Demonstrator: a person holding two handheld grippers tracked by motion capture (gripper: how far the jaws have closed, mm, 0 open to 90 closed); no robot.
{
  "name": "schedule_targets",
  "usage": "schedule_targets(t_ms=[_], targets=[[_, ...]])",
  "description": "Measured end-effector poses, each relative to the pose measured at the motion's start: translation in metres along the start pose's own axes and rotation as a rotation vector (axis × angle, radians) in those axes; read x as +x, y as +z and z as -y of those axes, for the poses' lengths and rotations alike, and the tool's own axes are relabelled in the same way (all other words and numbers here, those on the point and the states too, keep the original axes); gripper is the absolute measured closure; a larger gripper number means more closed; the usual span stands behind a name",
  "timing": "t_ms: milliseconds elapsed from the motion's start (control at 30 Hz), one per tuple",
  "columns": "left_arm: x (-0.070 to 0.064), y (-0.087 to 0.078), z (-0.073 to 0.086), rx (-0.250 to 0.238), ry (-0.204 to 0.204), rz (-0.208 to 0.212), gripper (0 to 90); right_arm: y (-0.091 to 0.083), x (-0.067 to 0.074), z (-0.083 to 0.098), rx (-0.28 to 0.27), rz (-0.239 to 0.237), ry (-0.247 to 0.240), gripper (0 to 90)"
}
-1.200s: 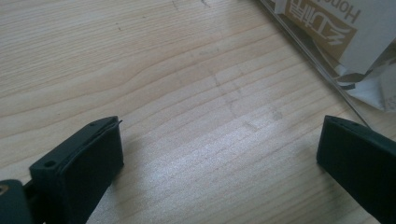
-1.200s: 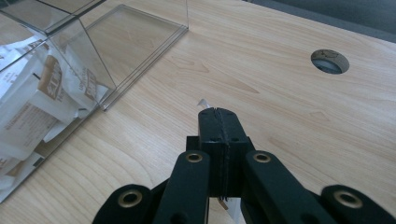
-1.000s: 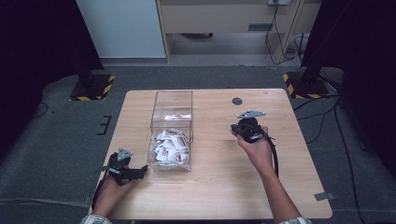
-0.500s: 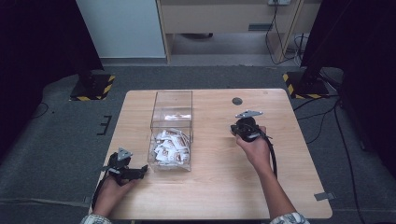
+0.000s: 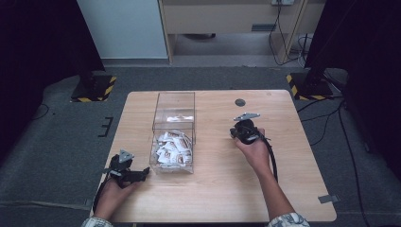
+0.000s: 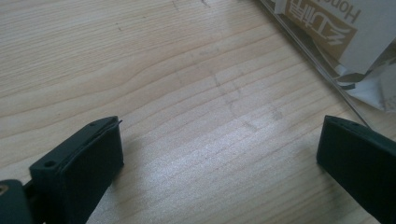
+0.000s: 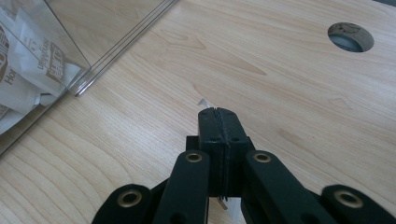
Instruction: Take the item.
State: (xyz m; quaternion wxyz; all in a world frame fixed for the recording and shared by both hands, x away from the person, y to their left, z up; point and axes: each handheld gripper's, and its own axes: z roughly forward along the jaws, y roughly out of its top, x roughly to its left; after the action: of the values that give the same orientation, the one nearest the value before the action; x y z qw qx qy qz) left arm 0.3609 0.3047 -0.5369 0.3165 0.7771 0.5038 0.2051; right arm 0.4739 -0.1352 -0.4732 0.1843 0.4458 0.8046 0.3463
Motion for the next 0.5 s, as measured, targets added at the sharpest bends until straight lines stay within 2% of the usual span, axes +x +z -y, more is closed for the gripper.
schedule_targets(t_ms=[267, 500], targets=[[0.0, 0.0, 0.0, 0.0, 0.0, 0.0, 0.0, 0.007, -0.001, 0.001, 0.018, -0.001, 0.017, 89.8], [0.0, 0.0, 0.0, 0.0, 0.0, 0.0, 0.0, 0.012, 0.003, 0.002, 0.03, -0.011, 0.004, 89.6]])
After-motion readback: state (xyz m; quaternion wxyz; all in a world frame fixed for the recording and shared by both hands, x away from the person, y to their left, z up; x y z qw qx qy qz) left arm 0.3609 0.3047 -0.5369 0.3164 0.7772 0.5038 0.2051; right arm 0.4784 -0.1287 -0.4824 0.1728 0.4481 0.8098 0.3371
